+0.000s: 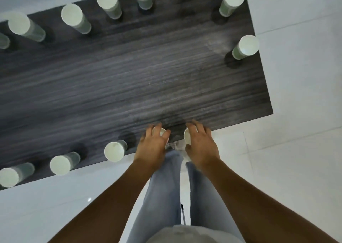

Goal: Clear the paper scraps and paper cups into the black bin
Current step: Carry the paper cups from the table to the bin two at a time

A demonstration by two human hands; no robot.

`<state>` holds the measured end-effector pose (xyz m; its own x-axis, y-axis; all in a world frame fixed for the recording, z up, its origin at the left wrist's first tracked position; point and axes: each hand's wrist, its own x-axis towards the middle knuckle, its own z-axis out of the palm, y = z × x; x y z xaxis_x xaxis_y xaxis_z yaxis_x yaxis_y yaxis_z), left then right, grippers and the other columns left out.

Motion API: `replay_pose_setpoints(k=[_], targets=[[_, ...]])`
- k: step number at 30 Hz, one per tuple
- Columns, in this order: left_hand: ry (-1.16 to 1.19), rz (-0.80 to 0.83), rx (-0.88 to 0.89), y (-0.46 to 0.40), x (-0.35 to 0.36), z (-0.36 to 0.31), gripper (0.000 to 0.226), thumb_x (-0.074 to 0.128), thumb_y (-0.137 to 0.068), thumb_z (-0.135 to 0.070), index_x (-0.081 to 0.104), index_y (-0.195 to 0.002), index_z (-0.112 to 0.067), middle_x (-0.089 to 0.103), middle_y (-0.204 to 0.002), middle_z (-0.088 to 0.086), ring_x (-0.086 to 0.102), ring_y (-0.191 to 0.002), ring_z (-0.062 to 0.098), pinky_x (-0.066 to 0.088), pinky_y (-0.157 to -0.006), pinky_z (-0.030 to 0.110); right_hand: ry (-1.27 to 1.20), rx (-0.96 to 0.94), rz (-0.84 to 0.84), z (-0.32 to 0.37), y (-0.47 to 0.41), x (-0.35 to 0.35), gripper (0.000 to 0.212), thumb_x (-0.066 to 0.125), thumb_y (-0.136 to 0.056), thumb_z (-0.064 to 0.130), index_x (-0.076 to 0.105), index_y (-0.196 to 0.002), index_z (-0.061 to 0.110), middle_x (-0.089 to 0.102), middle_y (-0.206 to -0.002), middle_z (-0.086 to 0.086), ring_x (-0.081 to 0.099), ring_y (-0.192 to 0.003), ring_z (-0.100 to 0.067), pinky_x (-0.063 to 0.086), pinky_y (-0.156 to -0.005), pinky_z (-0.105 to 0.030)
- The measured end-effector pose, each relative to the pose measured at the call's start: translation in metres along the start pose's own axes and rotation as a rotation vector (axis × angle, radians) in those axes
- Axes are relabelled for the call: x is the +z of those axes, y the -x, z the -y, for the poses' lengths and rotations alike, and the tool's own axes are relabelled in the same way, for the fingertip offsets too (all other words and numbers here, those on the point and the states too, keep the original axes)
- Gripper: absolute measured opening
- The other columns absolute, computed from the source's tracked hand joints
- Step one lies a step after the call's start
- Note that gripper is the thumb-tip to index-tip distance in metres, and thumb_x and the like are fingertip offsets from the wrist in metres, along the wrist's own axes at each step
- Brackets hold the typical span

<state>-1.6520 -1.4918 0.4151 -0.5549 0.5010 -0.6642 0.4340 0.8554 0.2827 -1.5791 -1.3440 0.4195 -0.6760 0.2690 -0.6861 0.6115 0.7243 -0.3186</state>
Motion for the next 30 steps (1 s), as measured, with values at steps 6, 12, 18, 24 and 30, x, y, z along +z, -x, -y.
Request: replay_pose_setpoints(k=[6, 12, 18, 24, 30], targets=[[-0.127, 0.098, 0.168, 0.034, -0.051, -0.056, 0.058, 0.059, -0.09, -0.027, 0.032, -0.142, -0.025, 0.023, -0.152, 0.004, 0.023, -0.137, 0.027, 0.039, -0.107, 0.042, -0.118, 0.113, -0.118, -0.015, 0.065, -0.045, 0.07, 0.069, -0.087, 0.034, 0.031, -0.145, 0.021, 0.033, -0.149, -0.001, 0.034, -0.133, -0.024, 0.04, -0.105, -0.035], [-0.288, 0.083, 0.33, 0.059, -0.072, -0.141, 0.058, 0.06, -0.089, -0.021, 0.035, -0.14, -0.024, 0.025, -0.149, 0.002, 0.024, -0.135, 0.026, 0.039, -0.105, 0.042, -0.279, 0.262, -0.264, -0.063, 0.147, -0.074, 0.073, 0.069, -0.085, 0.023, 0.03, -0.146, 0.021, 0.032, -0.15, -0.001, 0.036, -0.129, -0.026, 0.046, -0.098, -0.038], [-0.396, 0.035, 0.522, 0.092, -0.043, -0.255, 0.061, 0.061, -0.088, -0.02, 0.034, -0.142, -0.028, 0.024, -0.152, 0.002, 0.021, -0.138, 0.024, 0.039, -0.104, 0.041, -0.393, 0.379, -0.361, -0.138, 0.239, -0.075, 0.074, 0.068, -0.085, 0.021, 0.027, -0.148, 0.025, 0.029, -0.151, 0.002, 0.034, -0.129, -0.024, 0.047, -0.095, -0.035], [-0.459, 0.018, 0.656, 0.146, 0.026, -0.377, 0.06, 0.062, -0.085, -0.02, 0.039, -0.14, -0.024, 0.034, -0.145, 0.002, 0.03, -0.132, 0.024, 0.043, -0.099, 0.037, -0.511, 0.507, -0.437, -0.247, 0.346, -0.049, 0.072, 0.06, -0.085, 0.017, 0.026, -0.148, 0.021, 0.026, -0.151, 0.001, 0.032, -0.129, -0.026, 0.046, -0.089, -0.034], [-0.51, 0.099, 0.797, 0.212, 0.102, -0.491, 0.06, 0.061, -0.084, -0.02, 0.039, -0.139, -0.026, 0.035, -0.143, 0.0, 0.034, -0.129, 0.022, 0.045, -0.09, 0.032, -0.635, 0.693, -0.494, -0.348, 0.454, -0.015, 0.071, 0.059, -0.086, 0.018, 0.025, -0.148, 0.021, 0.027, -0.149, 0.001, 0.033, -0.127, -0.026, 0.047, -0.089, -0.036]])
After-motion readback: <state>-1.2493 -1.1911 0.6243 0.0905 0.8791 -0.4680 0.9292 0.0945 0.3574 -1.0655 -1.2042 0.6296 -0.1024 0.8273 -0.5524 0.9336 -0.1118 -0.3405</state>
